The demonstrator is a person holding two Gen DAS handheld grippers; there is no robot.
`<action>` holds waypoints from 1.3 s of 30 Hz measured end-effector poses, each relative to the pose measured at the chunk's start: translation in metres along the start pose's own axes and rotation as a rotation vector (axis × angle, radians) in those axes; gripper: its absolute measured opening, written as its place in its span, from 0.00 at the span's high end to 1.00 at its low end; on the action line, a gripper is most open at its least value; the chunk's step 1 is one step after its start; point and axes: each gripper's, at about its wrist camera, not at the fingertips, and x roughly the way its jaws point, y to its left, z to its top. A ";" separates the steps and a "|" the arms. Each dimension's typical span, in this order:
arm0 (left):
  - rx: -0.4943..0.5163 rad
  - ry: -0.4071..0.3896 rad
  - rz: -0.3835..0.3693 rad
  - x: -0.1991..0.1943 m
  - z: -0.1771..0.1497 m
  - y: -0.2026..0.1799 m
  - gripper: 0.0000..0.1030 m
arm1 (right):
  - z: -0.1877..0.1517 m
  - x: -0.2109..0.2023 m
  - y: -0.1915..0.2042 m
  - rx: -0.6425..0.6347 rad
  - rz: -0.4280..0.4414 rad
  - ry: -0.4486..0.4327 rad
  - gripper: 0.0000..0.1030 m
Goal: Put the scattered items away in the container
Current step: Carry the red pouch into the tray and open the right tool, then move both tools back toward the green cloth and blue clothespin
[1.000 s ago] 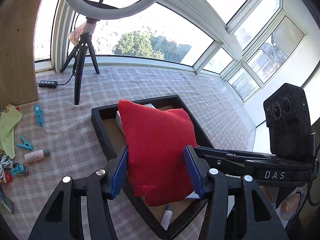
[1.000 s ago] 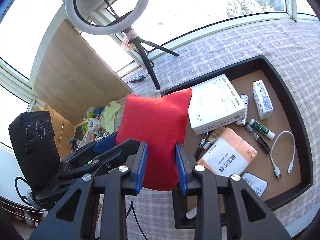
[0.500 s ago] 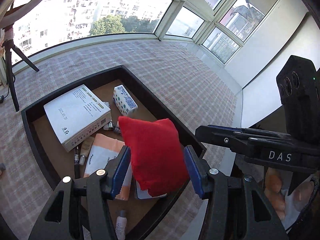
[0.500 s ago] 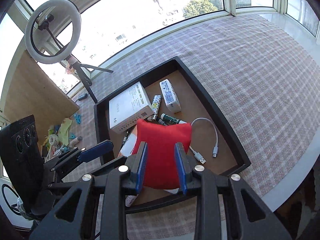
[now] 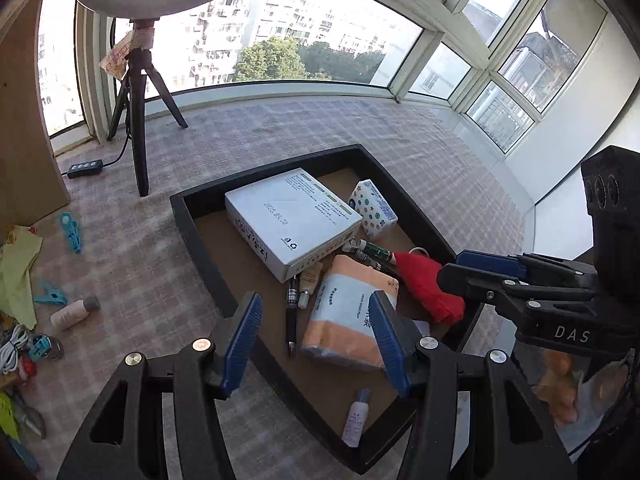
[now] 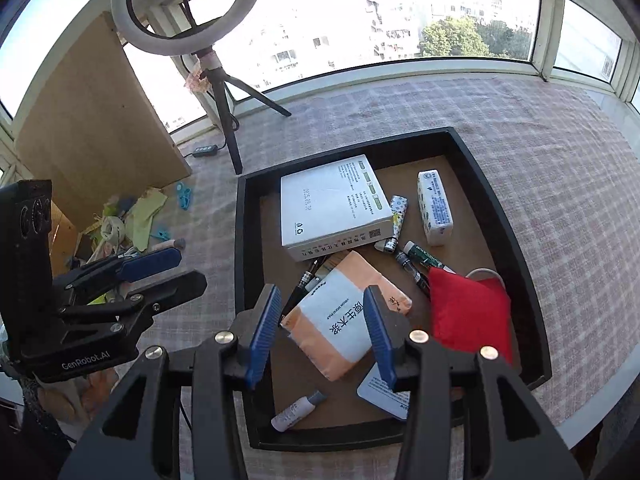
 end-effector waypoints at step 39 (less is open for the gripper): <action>-0.269 0.298 0.472 0.048 0.034 0.304 0.43 | 0.124 0.252 0.231 -0.318 0.131 0.280 0.58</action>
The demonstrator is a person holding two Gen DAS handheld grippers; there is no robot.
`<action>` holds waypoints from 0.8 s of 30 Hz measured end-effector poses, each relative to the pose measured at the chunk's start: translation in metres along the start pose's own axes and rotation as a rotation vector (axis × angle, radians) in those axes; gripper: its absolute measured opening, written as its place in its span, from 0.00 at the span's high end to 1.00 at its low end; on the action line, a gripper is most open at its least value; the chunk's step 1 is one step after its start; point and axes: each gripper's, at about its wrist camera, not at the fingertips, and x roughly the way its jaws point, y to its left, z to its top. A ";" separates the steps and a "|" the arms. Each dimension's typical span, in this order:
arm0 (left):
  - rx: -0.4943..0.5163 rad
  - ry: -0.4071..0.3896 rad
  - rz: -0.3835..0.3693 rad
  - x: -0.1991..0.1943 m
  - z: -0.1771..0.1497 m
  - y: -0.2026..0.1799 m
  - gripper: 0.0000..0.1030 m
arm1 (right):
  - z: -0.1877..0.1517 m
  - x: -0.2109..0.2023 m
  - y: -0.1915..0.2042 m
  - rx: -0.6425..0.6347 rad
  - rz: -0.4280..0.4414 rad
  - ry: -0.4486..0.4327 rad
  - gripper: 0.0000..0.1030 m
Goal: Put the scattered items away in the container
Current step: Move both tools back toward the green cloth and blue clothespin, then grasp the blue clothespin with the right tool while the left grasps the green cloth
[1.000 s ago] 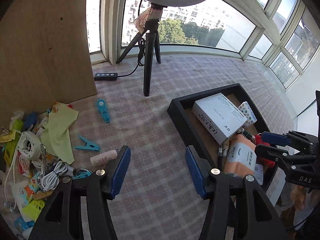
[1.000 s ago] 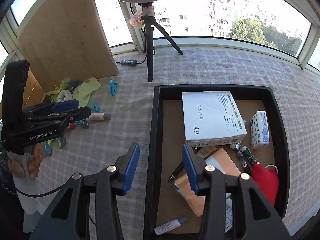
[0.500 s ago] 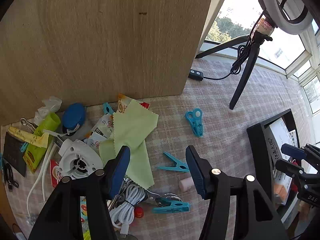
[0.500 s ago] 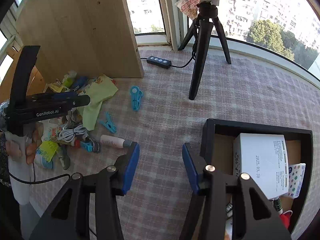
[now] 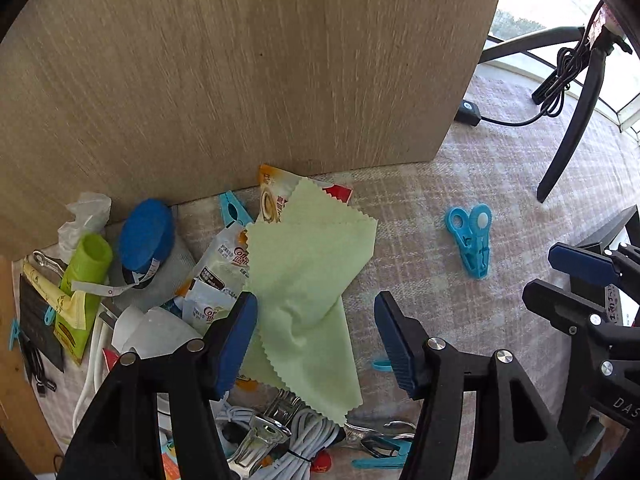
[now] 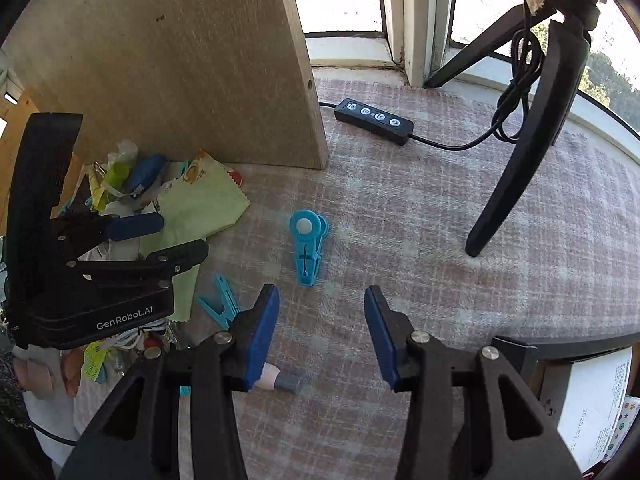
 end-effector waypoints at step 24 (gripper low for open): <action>0.006 -0.038 -0.074 0.002 -0.015 -0.002 0.95 | 0.018 0.030 0.005 0.059 0.020 0.043 0.86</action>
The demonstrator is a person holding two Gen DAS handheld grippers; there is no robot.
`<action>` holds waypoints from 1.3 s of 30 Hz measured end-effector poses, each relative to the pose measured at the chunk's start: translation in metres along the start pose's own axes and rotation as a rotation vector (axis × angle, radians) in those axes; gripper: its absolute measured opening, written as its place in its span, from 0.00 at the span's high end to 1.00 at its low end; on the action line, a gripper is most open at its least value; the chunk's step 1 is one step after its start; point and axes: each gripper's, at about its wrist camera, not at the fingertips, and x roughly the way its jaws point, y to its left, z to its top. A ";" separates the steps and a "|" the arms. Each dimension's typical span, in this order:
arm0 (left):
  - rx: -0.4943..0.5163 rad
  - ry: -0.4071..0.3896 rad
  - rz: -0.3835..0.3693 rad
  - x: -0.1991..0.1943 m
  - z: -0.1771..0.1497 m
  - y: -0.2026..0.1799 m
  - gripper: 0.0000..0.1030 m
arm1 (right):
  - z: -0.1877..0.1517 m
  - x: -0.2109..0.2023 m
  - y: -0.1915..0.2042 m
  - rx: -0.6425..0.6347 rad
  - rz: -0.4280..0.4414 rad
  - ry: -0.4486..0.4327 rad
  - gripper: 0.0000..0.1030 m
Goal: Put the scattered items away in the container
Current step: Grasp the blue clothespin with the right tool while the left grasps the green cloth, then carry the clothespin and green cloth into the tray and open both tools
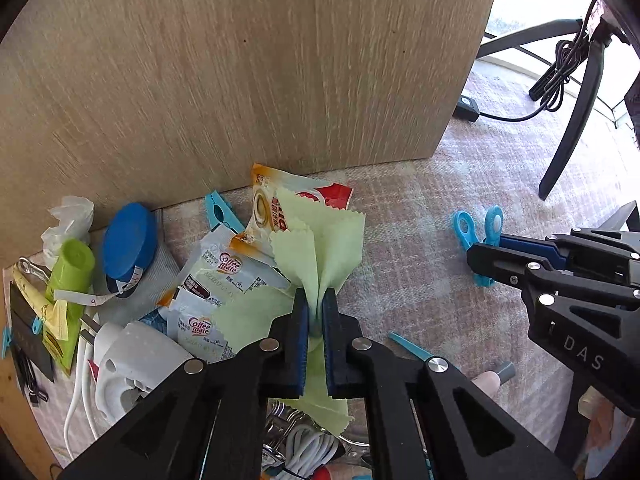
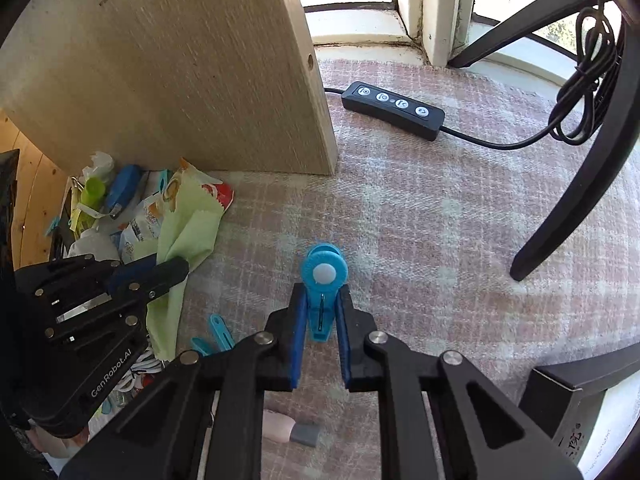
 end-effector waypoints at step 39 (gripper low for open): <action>0.340 -0.126 -0.477 -0.147 -0.115 -0.255 0.95 | -0.236 -0.237 -0.225 0.331 -0.221 -0.267 0.86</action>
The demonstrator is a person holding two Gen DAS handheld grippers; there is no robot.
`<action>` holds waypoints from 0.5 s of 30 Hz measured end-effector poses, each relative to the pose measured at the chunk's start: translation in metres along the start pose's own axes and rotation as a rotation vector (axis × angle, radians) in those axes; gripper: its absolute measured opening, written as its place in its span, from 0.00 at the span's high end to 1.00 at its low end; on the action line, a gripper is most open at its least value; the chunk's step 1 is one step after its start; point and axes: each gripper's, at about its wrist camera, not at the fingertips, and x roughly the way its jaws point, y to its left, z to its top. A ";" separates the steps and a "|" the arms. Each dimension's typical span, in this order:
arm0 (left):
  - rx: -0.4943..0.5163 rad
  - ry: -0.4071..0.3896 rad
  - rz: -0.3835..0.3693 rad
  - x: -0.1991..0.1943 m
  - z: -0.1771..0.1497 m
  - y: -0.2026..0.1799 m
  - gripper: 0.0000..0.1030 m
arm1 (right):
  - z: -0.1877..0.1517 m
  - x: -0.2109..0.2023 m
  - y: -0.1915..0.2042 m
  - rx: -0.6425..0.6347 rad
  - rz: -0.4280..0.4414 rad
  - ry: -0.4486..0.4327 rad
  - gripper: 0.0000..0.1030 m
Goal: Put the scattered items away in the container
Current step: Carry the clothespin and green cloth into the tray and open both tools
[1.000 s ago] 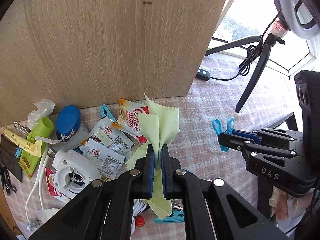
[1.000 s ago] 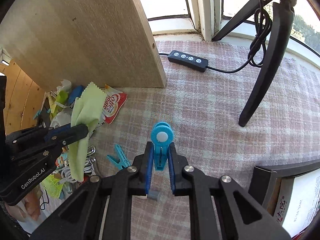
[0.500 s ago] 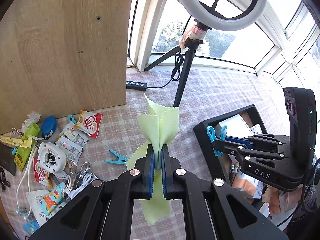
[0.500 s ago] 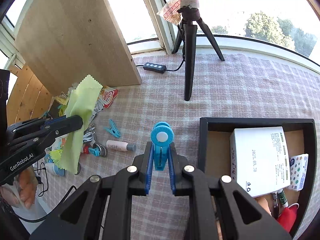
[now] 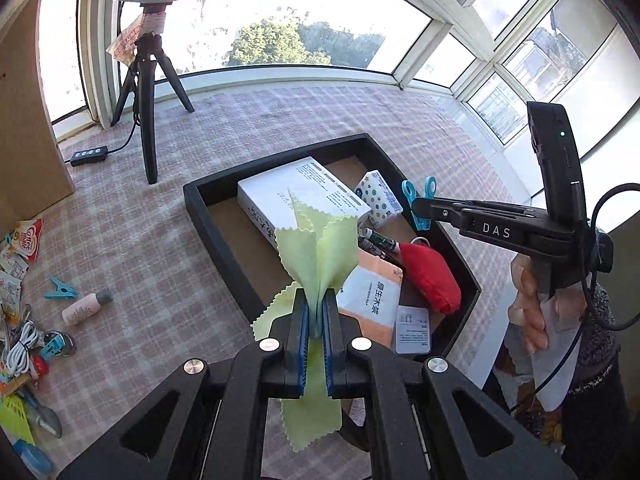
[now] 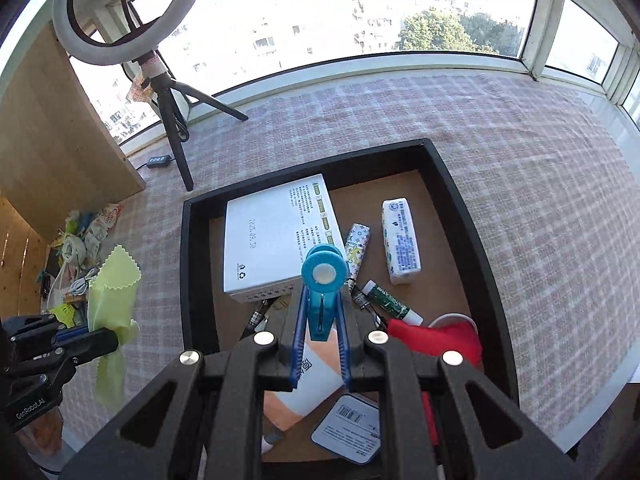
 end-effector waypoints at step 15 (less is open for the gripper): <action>0.140 -0.013 -0.018 0.012 -0.016 -0.081 0.33 | -0.025 -0.015 -0.052 0.116 -0.035 -0.026 0.54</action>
